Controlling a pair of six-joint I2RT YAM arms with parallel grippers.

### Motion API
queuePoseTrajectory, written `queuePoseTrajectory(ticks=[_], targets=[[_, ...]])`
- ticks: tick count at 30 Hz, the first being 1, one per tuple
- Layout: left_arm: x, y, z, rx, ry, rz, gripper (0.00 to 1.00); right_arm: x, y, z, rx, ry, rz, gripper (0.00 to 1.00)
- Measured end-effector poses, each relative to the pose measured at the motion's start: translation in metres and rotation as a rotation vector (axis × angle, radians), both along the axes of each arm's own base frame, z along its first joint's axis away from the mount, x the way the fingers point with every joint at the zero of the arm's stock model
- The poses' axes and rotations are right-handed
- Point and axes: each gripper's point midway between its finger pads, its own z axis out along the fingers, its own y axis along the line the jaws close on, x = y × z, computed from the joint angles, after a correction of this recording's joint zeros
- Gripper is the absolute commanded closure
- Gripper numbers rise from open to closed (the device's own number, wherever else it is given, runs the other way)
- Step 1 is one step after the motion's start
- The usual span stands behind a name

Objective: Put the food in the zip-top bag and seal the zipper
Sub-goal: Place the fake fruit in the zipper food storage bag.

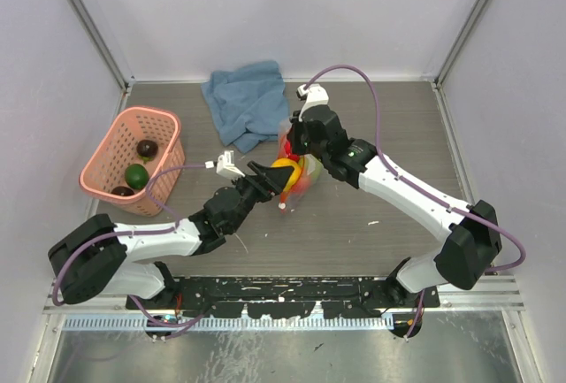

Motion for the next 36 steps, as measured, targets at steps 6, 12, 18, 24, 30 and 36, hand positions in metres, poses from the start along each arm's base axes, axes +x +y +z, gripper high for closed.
queuePoseTrajectory(ticks=[6,12,18,24,30,36], targets=[[0.006,0.017,-0.021,0.101,0.042,0.086,1.0,-0.005,0.006,-0.005,0.015,0.024,0.034,1.0],[0.018,0.038,0.0,0.175,0.055,0.212,1.0,-0.013,0.013,-0.014,0.032,0.057,0.084,0.99],[0.02,0.054,0.007,0.233,0.05,0.278,1.0,-0.022,0.021,-0.02,0.055,0.089,0.135,0.99],[0.014,0.049,0.014,0.232,0.034,0.226,1.0,-0.022,0.022,-0.019,0.065,0.091,0.136,0.99],[0.005,0.034,0.023,0.172,0.026,0.132,1.0,-0.021,0.022,-0.018,0.066,0.086,0.131,0.99],[0.004,0.026,0.02,0.151,0.043,0.104,1.0,-0.021,0.023,-0.017,0.072,0.087,0.134,1.0]])
